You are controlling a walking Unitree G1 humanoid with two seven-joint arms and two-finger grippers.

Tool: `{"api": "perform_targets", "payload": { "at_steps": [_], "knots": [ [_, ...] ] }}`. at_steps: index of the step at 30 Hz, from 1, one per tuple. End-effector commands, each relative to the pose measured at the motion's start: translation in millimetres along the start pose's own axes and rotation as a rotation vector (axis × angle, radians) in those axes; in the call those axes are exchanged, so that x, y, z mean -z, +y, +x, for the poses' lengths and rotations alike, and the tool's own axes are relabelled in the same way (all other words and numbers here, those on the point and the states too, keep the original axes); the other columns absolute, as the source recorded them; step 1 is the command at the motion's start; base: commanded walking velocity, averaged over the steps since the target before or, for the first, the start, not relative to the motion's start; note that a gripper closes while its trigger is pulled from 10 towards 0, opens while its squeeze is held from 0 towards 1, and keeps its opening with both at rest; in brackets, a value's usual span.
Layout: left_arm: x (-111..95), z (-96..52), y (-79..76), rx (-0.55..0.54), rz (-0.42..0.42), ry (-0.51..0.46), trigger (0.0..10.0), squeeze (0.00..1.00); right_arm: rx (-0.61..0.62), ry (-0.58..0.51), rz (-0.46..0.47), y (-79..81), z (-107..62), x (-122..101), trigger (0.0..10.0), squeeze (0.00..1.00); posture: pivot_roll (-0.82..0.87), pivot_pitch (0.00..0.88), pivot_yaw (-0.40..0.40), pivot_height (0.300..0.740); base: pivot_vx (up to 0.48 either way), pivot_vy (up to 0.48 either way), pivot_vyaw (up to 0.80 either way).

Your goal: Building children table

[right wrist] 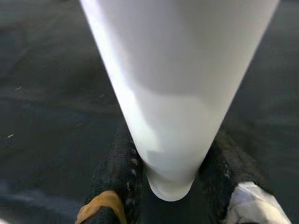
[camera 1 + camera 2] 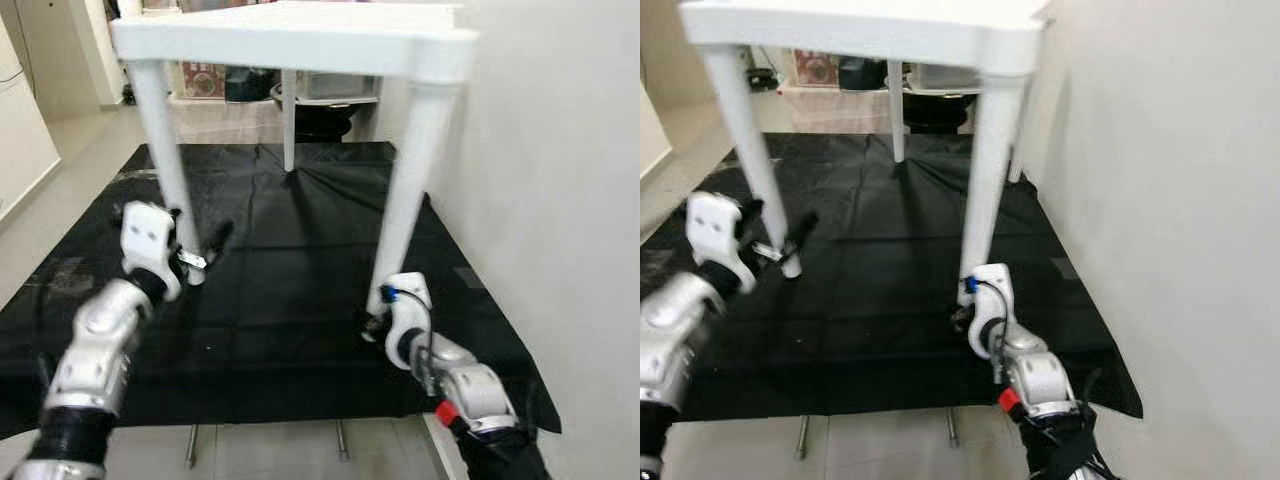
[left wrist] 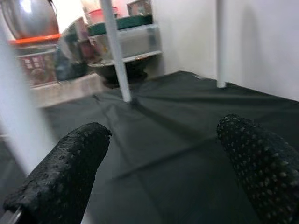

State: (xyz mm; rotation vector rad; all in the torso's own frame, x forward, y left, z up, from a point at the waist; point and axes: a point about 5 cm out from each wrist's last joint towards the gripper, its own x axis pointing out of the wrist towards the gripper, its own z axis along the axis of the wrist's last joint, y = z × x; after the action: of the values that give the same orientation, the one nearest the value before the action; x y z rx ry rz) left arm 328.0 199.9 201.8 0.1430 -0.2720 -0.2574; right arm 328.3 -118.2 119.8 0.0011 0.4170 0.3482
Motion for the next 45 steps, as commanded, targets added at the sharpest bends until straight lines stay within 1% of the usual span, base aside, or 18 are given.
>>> {"api": "perform_targets", "payload": {
  "at_steps": [1,2,7,8,10,11,13,19,21,23,25,26,29,31,33,41,44,45],
  "knots": [
    [-4,-1.0,1.5,-0.008,0.019,-0.002,10.0,0.00,-0.040,-0.022,-0.013,5.8,-0.6,-8,9.3,0.00,0.06,0.000,-0.044,0.740,0.000,0.000,0.00],
    [-5,-3.9,-0.9,-0.011,0.016,0.006,10.0,0.00,-0.027,-0.019,-0.025,5.9,-1.3,-9,10.0,0.00,0.06,0.000,-0.044,0.740,0.000,0.000,0.00],
    [-10,-10.0,-6.7,-0.026,0.017,0.030,10.0,0.00,0.023,-0.051,-0.058,5.3,-4.6,-15,10.0,0.00,0.06,0.000,-0.040,0.740,0.000,0.000,0.00],
    [-10,-10.9,-8.5,-0.027,0.015,0.035,10.0,0.00,0.027,-0.072,-0.058,5.0,-6.5,-18,10.0,0.89,0.06,0.000,-0.039,0.740,0.000,0.000,0.00],
    [-10,-11.5,-9.6,-0.027,0.013,0.037,10.0,0.00,0.031,-0.085,-0.058,4.7,-7.9,-19,10.0,0.89,0.06,0.000,-0.039,0.740,0.000,0.000,0.00],
    [-9,-11.8,-11.4,-0.026,0.012,0.041,10.0,0.00,0.024,-0.110,-0.065,4.6,-10.2,-22,10.0,1.00,0.06,0.000,-0.038,0.740,0.000,0.000,0.00],
    [-7,-12.3,-14.5,-0.024,0.008,0.047,10.0,0.00,0.008,-0.155,-0.109,3.0,-15.7,-25,10.0,1.00,0.05,0.000,-0.038,0.740,0.000,0.000,0.00],
    [-7,-13.5,-17.6,-0.021,0.003,0.053,10.0,0.00,0.014,-0.190,-0.088,-4.4,-24.0,-26,10.0,1.00,0.04,0.000,-0.037,0.740,0.000,0.000,0.00],
    [-4,-17.1,-23.0,-0.012,-0.004,0.070,10.0,0.00,0.063,-0.262,-0.069,-18.3,-37.7,-28,10.0,1.00,0.04,0.000,-0.036,0.740,0.000,0.000,0.00],
    [-2,-20.2,-27.0,-0.005,-0.007,0.084,10.0,0.00,0.083,-0.291,-0.065,-24.1,-46.4,-27,10.0,1.00,0.03,0.000,-0.034,0.740,0.000,0.000,0.00],
    [-2,-20.2,-27.0,-0.005,-0.007,0.084,10.0,0.00,0.083,-0.291,-0.065,-24.1,-46.4,-27,10.0,1.00,0.03,0.000,-0.034,0.740,0.000,0.000,0.00],
    [1,-23.4,-31.9,0.003,-0.012,0.096,10.0,0.00,0.082,-0.313,-0.063,-26.5,-54.8,-25,10.0,1.00,0.03,0.000,-0.032,0.740,0.000,0.000,0.00],
    [5,-31.3,-41.5,0.019,-0.027,0.116,10.0,0.00,0.042,-0.341,-0.071,-22.0,-72.3,-19,10.0,1.00,0.02,0.000,-0.026,0.740,0.000,0.000,0.00],
    [5,-31.3,-41.5,0.019,-0.027,0.116,10.0,0.00,0.042,-0.341,-0.071,-22.0,-72.3,-19,10.0,1.00,0.02,0.000,-0.026,0.740,0.000,0.000,0.00],
    [9,-40.3,-50.5,0.029,-0.037,0.131,10.0,0.00,0.016,-0.376,-0.086,-15.7,-86.3,-18,10.0,1.00,0.01,0.000,-0.020,0.740,0.000,0.000,0.00],
    [15,-54.3,-62.6,0.023,-0.065,0.159,10.0,0.00,-0.063,-0.477,-0.087,-0.5,-97.1,-27,10.0,1.00,0.01,0.000,-0.017,0.740,0.000,0.000,0.00],
    [16,-58.7,-65.2,0.017,-0.066,0.167,10.0,0.00,-0.056,-0.496,-0.094,0.7,-98.8,-28,10.0,1.00,0.02,0.000,-0.021,0.740,0.000,0.000,0.00],
    [16,-64.3,-66.4,0.001,-0.072,0.171,10.0,0.00,0.029,-0.521,-0.128,-4.9,-100.3,-29,10.0,1.00,0.02,0.000,-0.026,0.740,0.000,0.000,0.00]
  ]
}}
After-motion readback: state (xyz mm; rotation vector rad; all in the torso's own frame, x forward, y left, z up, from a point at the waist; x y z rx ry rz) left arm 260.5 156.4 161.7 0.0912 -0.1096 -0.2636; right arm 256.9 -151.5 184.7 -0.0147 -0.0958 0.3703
